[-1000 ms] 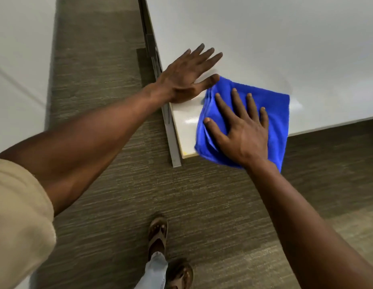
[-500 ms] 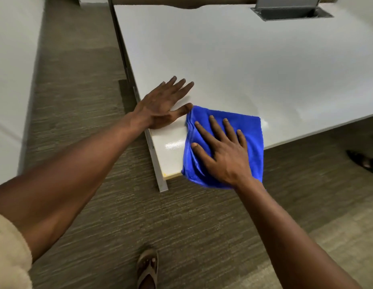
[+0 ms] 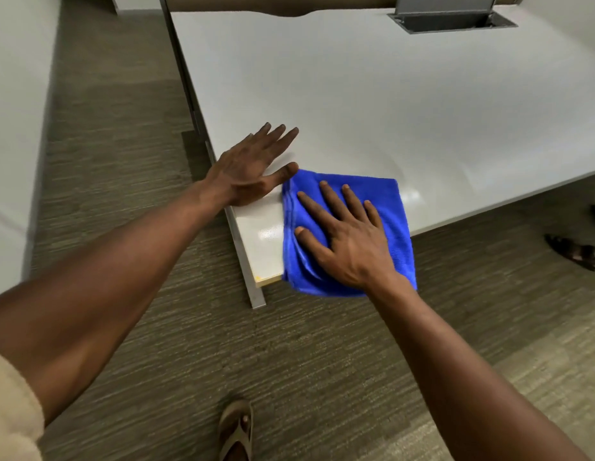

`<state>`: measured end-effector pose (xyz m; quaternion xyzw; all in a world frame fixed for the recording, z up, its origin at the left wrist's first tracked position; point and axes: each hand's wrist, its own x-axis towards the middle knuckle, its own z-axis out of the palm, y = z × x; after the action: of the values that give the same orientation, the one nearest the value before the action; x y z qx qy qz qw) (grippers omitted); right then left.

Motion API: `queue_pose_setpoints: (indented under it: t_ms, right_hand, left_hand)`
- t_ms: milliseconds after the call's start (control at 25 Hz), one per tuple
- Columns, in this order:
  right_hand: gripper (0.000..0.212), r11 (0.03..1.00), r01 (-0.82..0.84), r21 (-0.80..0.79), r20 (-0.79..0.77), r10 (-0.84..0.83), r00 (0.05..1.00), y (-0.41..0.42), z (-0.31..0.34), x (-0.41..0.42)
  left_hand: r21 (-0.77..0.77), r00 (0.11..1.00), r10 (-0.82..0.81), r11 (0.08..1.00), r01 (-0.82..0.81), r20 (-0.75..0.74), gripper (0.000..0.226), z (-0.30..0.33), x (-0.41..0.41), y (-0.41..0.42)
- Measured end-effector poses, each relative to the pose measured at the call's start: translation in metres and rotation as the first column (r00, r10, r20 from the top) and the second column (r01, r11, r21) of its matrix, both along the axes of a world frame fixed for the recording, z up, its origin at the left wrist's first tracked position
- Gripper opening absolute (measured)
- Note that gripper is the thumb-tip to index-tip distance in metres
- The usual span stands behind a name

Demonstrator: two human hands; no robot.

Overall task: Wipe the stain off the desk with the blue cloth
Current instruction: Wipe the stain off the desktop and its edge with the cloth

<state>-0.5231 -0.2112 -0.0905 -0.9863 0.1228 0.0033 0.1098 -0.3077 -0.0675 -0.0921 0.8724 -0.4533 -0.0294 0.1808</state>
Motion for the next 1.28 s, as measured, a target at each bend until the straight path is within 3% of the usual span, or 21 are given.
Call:
queue_pose_setpoints:
  t_ms: [160,240,320,400,520,640,720,880,1000,1120,1200,1280]
  right_hand:
    - [0.067,0.969,0.245,0.035,-0.091,-0.241,0.966,-0.001,0.009,0.037]
    - [0.066,0.988,0.148,0.039,-0.052,-0.145,0.988,0.01,0.007,0.035]
    - [0.066,0.998,-0.064,0.02,-0.016,0.064,0.998,0.007,0.002,0.013]
    - [0.067,0.984,-0.172,0.037,-0.052,0.174,0.983,-0.016,0.006,-0.004]
    - [0.065,0.998,-0.014,0.056,-0.183,0.024,0.983,-0.054,0.015,0.008]
    - [0.066,0.987,0.161,0.02,-0.203,-0.154,0.967,-0.047,0.019,0.036]
    - [0.069,0.996,0.09,0.011,-0.199,-0.086,0.976,-0.026,0.018,0.039]
    - [0.067,0.973,-0.231,0.02,-0.15,0.231,0.961,-0.028,0.012,0.004]
    - [0.053,0.992,-0.118,0.052,-0.198,0.126,0.972,-0.054,0.019,0.01]
    - [0.058,0.997,0.074,0.017,-0.132,-0.071,0.989,-0.039,0.012,0.029]
    - [0.058,1.0,0.015,-0.004,-0.084,-0.015,0.996,-0.012,0.003,0.027]
    - [0.058,0.989,-0.146,-0.012,-0.042,0.145,0.989,-0.004,0.0,0.013]
  left_hand:
    - [-0.001,1.0,0.017,1.0,-0.017,-0.009,0.078,0.001,0.001,0.0]
    - [-0.006,1.0,0.026,1.0,-0.026,-0.01,0.081,0.001,0.001,-0.001]
    - [-0.008,1.0,0.024,1.0,-0.024,-0.01,0.082,0.002,0.0,0.0]
    - [-0.005,1.0,0.017,1.0,-0.017,-0.005,0.08,0.002,-0.001,0.001]
    - [0.004,0.999,0.031,1.0,-0.031,-0.01,0.078,0.003,-0.004,0.001]
    - [-0.001,0.999,0.041,0.999,-0.041,-0.02,0.076,0.004,-0.004,0.0]
    - [-0.017,0.999,0.049,0.999,-0.049,-0.017,0.074,0.006,-0.004,0.001]
    - [-0.036,0.998,0.05,0.998,-0.051,-0.03,0.073,0.006,-0.008,0.001]
    - [-0.04,0.998,0.044,0.998,-0.045,-0.034,0.074,0.006,-0.007,0.002]
    - [-0.013,0.998,0.049,0.999,-0.05,-0.03,0.076,0.007,-0.006,0.0]
    - [-0.006,0.998,0.048,0.999,-0.049,-0.036,0.078,0.009,-0.008,0.0]
    - [0.003,0.998,0.055,0.998,-0.055,-0.029,0.079,0.01,-0.01,0.001]
